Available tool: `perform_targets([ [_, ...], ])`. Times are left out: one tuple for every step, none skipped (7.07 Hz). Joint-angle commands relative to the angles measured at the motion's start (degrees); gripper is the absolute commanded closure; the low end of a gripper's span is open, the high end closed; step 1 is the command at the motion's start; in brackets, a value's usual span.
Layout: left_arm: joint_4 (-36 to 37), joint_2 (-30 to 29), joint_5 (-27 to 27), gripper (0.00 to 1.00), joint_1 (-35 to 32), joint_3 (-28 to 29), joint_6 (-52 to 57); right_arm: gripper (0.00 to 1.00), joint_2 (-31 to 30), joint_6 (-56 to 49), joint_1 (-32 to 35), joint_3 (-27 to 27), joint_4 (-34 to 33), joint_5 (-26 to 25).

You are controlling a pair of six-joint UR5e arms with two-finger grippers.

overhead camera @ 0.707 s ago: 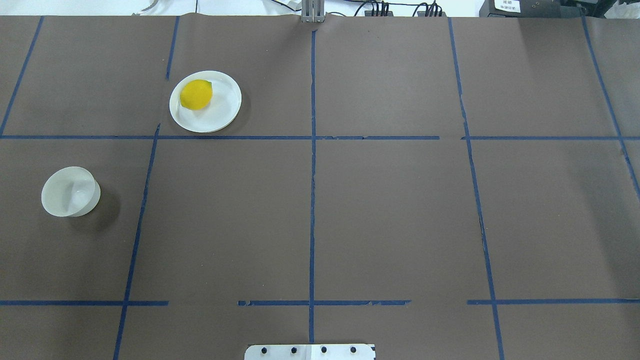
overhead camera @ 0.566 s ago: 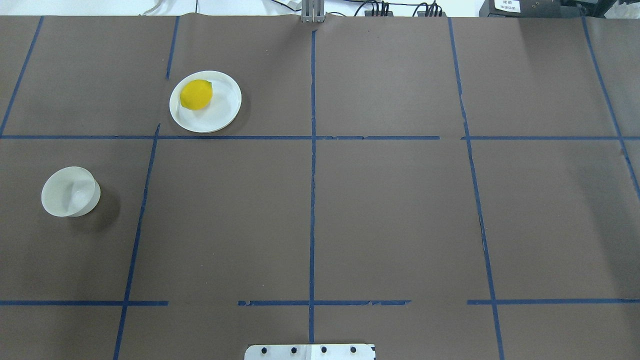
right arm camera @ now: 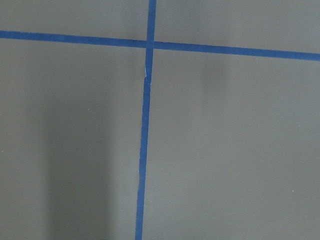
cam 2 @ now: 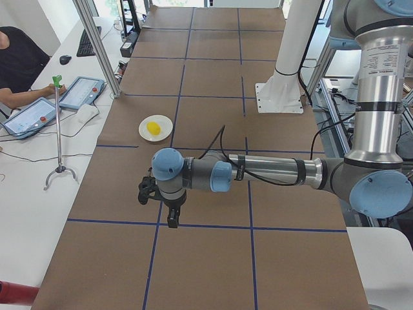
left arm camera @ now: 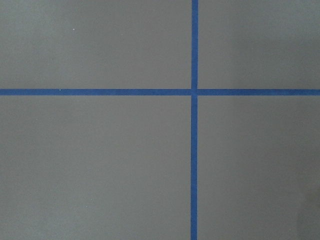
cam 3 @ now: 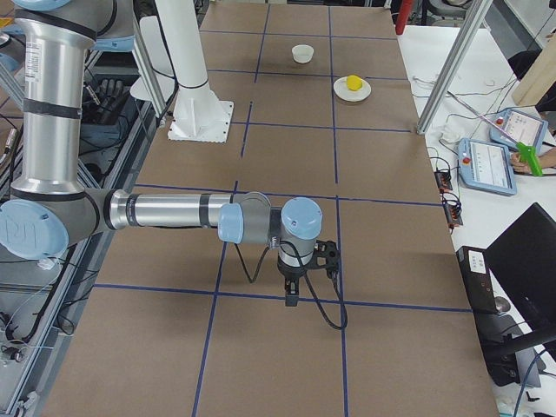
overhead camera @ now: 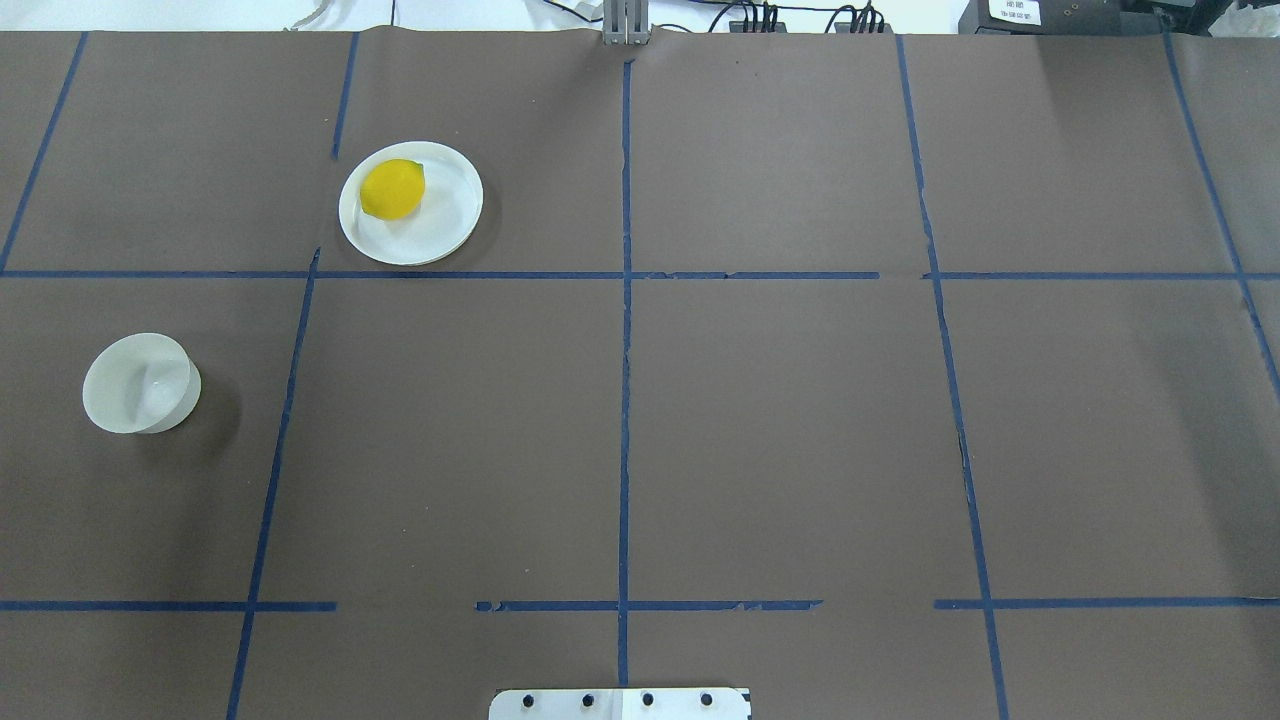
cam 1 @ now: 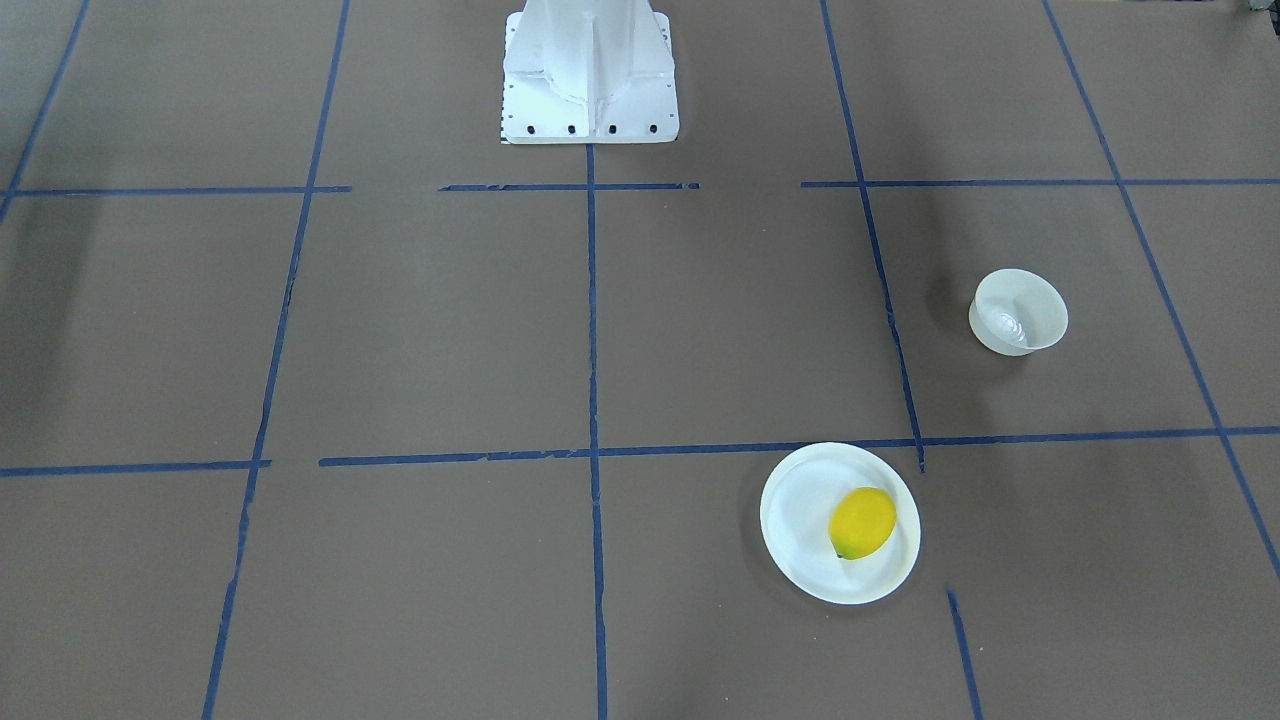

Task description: Move lemon from plate to bowl

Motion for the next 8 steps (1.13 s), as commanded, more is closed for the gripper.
perform_targets([
  [0.71, -6.08, 0.22, 0.0, 3.84, -0.95, -0.25, 0.0, 0.0, 0.0, 0.0, 0.0, 0.0, 0.0],
  [0.54, -7.68, 0.13, 0.0, 5.42, -2.09, -5.12, 0.0, 0.0, 0.0, 0.0, 0.0, 0.0, 0.0],
  [0.8, -11.17, 0.48, 0.0, 8.66, -3.06, -13.0, 0.0, 0.0, 0.0, 0.0, 0.0, 0.0, 0.0],
  [0.71, -12.95, 0.48, 0.0, 12.78, -3.15, -20.04, 0.0, 0.0, 0.0, 0.0, 0.0, 0.0, 0.0],
  [0.89, -15.93, 0.57, 0.0, 15.0, -3.07, -24.98, 0.0, 0.0, 0.0, 0.0, 0.0, 0.0, 0.0],
  [0.71, -18.39, 2.22, 0.0, 18.24, -3.07, -29.47, 0.0, 0.0, 0.0, 0.0, 0.0, 0.0, 0.0],
  [0.54, -19.46, 4.76, 0.0, 20.36, -3.15, -29.95, 0.0, 0.0, 0.0, 0.0, 0.0, 0.0, 0.0],
  [0.36, -19.91, 5.48, 0.0, 20.82, -3.07, -29.96, 0.0, 0.0, 0.0, 0.0, 0.0, 0.0, 0.0],
])
